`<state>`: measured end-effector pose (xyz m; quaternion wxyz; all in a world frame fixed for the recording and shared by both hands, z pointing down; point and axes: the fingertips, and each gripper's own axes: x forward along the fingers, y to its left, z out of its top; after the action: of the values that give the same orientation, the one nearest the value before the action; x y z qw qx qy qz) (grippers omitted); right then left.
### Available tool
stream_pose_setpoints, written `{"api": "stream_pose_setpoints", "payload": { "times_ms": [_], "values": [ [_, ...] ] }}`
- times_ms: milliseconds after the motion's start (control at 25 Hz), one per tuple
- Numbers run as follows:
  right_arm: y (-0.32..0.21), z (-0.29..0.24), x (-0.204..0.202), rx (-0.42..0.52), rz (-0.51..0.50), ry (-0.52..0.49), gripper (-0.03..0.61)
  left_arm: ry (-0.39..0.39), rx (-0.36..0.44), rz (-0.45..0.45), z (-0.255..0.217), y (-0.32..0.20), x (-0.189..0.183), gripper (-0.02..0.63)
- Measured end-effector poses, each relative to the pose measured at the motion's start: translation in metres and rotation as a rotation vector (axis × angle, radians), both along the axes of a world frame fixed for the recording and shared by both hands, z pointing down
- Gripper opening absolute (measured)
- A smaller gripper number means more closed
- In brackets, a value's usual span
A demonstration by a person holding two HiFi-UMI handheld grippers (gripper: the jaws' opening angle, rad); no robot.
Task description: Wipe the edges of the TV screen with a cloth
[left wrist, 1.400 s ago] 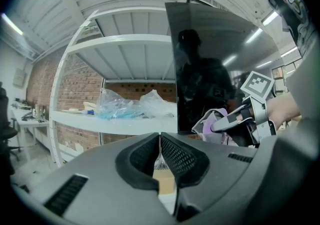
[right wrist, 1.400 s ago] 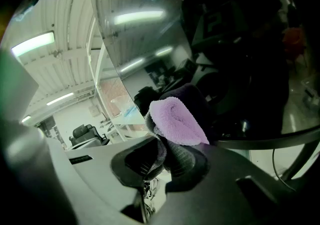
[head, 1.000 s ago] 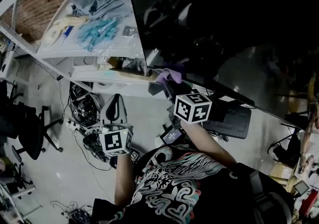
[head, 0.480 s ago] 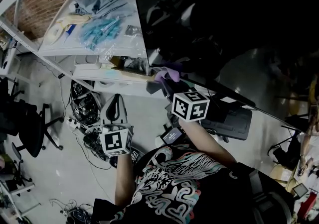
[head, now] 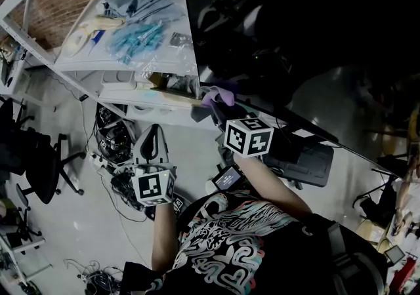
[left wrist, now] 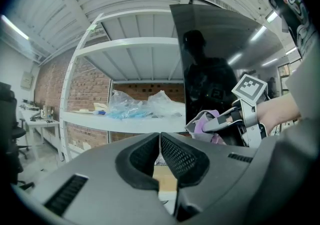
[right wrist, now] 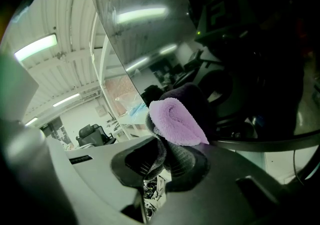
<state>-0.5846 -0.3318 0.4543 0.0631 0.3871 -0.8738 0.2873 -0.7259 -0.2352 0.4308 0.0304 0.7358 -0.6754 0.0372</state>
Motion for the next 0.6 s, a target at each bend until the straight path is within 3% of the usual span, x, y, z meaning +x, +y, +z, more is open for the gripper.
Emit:
{"api": "stream_pose_setpoints", "payload": {
  "times_ms": [600],
  "values": [
    [-0.003,0.003,-0.029,0.016,-0.062,0.009,0.069,-0.012,-0.001,-0.017,-0.004,0.014,-0.006,0.026]
  ]
}}
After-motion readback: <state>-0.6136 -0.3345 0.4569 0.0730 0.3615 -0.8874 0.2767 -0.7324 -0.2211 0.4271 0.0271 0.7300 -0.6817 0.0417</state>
